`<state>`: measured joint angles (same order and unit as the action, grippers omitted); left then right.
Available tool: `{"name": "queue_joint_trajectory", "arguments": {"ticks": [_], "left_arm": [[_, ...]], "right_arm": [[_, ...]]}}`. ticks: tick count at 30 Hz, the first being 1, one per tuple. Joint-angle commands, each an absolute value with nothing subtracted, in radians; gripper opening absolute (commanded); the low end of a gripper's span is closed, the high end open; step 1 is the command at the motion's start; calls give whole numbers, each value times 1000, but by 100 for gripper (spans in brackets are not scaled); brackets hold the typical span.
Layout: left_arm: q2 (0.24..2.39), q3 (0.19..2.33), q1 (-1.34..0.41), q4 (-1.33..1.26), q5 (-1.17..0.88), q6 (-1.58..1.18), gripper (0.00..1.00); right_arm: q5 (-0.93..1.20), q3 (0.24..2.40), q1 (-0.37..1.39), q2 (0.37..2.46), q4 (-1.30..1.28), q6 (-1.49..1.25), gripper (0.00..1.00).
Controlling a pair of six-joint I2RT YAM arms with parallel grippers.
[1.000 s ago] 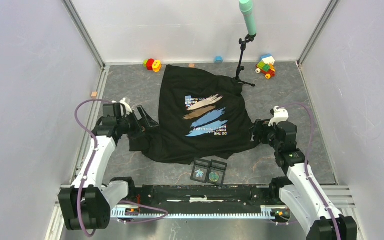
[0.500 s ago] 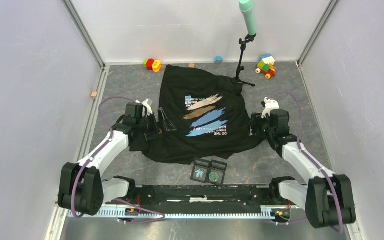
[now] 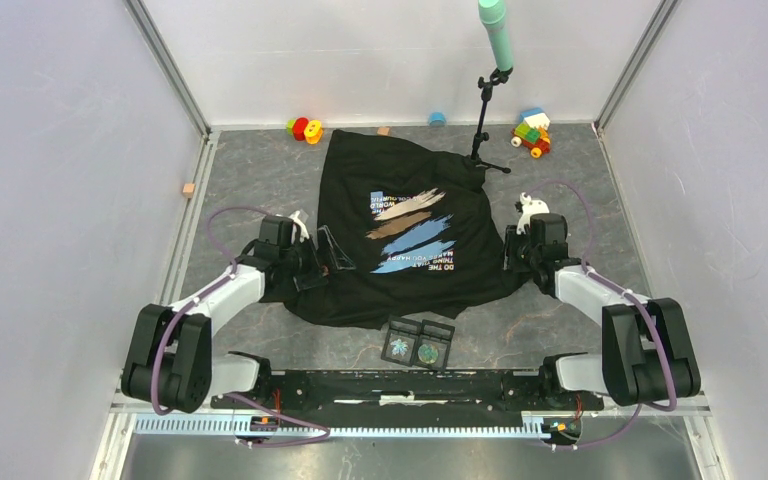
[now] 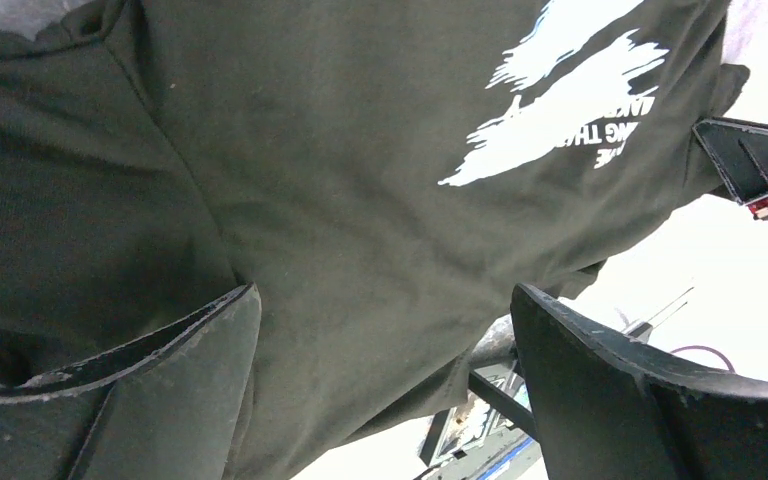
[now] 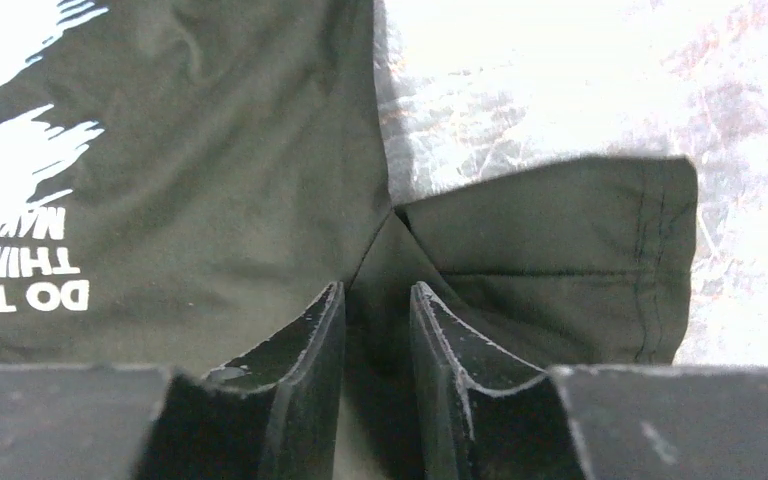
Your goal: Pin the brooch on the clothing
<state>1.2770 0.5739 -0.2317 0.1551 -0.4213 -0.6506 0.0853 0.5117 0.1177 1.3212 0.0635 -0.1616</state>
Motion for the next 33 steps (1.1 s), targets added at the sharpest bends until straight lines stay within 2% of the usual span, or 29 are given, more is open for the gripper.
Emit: {"name": "queue_joint_trajectory", "arguments": {"ticks": [1,8,20,22,23,27,28,30,33], "left_arm": [[1285,537,-235,88,-404,-699,100],[1234,480,-235,115,-357,-714,100],[1117,404,-235,122,-336,-750,100],[1098,417,-235,138,-340,-746,100],[1089,428,-235,150,-342,-741,100],[1054,544,-234,252,-381,-672,100],[1051,580,-234,285,-397,-640,100],[1049,681,-234,387,-437,-570,100],[1042,820,-235,534,-468,-442,100]], "right_arm": [[33,466,120,1281,42,-187,29],[-33,362,119,1189,-65,-222,6],[-68,287,120,1001,-161,-264,7],[-61,299,120,983,-171,-260,14],[-55,309,120,972,-178,-252,22],[-47,379,120,932,-228,-200,66],[-47,400,119,919,-243,-188,72],[-22,435,119,889,-253,-165,80],[112,474,119,826,-249,-169,82]]}}
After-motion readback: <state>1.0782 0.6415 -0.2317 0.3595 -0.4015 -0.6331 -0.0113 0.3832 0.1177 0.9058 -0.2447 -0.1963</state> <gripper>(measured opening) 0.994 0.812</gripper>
